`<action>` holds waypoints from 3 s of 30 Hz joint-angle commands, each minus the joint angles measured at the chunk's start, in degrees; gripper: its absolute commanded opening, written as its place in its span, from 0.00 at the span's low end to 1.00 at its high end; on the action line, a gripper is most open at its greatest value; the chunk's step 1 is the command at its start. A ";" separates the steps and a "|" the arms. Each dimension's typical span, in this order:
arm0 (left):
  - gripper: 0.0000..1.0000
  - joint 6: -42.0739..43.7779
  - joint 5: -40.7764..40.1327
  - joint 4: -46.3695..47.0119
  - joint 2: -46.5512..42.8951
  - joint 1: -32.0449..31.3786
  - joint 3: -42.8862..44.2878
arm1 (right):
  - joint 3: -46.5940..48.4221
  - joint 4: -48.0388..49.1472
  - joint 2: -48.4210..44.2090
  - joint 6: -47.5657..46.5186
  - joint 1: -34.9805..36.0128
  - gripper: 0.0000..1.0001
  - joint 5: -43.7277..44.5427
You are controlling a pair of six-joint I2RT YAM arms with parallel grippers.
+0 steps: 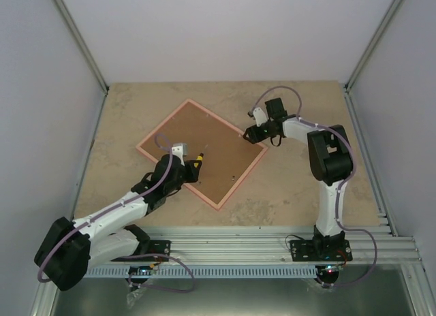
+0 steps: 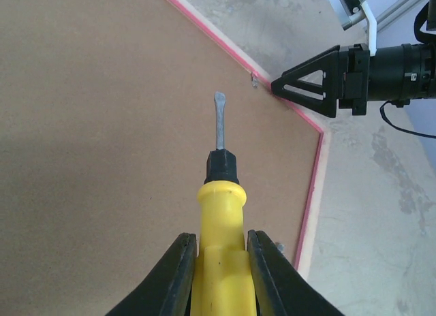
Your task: Take the photo out of the frame
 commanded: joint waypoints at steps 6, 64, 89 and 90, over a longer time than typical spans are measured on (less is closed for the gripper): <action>0.00 1.19 0.85 2.78 2.02 0.28 0.75 | -1.93 -2.43 0.42 -2.26 0.04 0.43 -2.63; 0.00 -2.13 6.89 5.10 16.46 -9.35 5.86 | -43.40 17.82 -34.82 42.69 24.36 0.14 21.83; 0.00 -1.73 5.20 2.42 22.03 -12.48 9.94 | -39.69 11.66 -29.74 26.08 18.68 0.34 11.51; 0.00 -1.74 5.20 2.08 22.01 -12.54 10.18 | -39.59 11.64 -29.37 26.01 18.68 0.34 11.40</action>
